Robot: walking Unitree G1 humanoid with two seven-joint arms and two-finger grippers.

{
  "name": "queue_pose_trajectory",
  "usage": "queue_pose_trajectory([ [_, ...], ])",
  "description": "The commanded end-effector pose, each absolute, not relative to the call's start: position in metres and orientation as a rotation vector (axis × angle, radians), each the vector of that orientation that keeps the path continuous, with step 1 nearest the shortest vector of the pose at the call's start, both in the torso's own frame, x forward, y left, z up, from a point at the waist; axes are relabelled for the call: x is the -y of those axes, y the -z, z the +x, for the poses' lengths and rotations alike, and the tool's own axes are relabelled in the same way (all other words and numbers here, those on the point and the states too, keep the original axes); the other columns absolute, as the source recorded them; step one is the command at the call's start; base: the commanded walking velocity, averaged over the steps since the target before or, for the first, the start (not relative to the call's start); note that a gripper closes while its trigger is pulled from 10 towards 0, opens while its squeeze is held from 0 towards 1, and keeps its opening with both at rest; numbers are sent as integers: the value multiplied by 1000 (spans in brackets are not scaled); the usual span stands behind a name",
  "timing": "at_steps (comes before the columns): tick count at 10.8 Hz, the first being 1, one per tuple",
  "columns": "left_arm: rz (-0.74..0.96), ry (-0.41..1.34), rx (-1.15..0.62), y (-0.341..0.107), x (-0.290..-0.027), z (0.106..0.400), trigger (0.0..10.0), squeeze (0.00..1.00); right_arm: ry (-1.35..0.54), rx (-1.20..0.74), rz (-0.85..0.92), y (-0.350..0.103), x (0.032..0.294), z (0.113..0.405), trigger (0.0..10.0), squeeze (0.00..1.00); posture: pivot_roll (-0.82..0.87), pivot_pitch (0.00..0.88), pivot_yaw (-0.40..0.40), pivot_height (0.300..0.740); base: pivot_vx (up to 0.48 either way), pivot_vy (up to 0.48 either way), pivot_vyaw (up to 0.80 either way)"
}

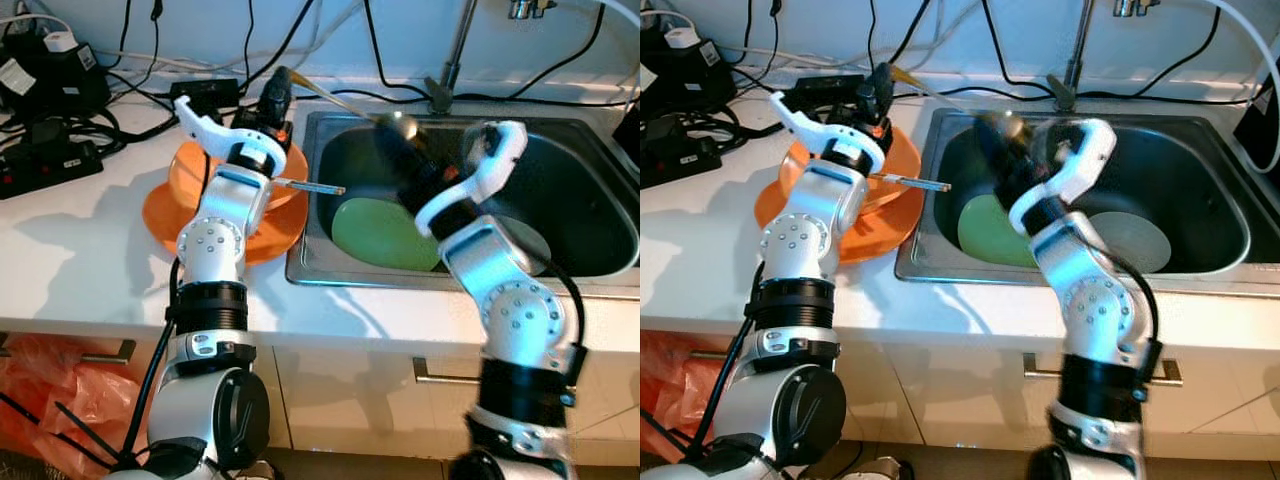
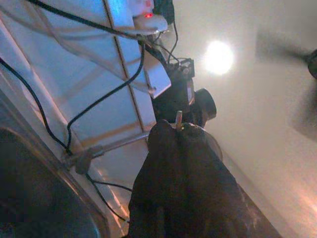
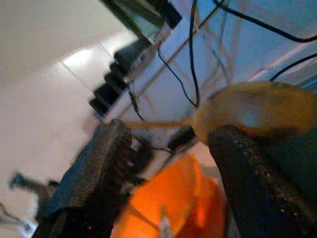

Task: Kitchen organization

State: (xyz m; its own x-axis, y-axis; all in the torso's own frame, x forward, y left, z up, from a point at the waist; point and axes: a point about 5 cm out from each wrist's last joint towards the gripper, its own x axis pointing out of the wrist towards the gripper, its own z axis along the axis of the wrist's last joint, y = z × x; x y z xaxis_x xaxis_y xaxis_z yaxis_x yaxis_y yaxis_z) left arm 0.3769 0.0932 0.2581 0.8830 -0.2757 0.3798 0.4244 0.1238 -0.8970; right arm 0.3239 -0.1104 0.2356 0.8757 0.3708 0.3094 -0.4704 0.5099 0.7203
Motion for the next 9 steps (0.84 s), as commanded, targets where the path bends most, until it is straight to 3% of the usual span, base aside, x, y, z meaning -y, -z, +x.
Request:
queue_pose_trajectory([
  [1, -1483, 610, 53, -257, -44, 364, 0, 0, -509, 165, 975, -243, 112, 326, 10000, 0, 44, 61, 50, 740, 0, 0, 0],
  [6, -1518, 596, 59, -259, -47, 362, 0, 0, -506, 214, 1225, -248, 120, 336, 10000, 0, 47, 72, 41, 740, 0, 0, 0],
  [9, -1500, 520, 85, -256, -58, 368, 0, 0, -500, 162, 1210, -234, 117, 328, 10000, 0, 50, 75, 36, 740, 0, 0, 0],
])
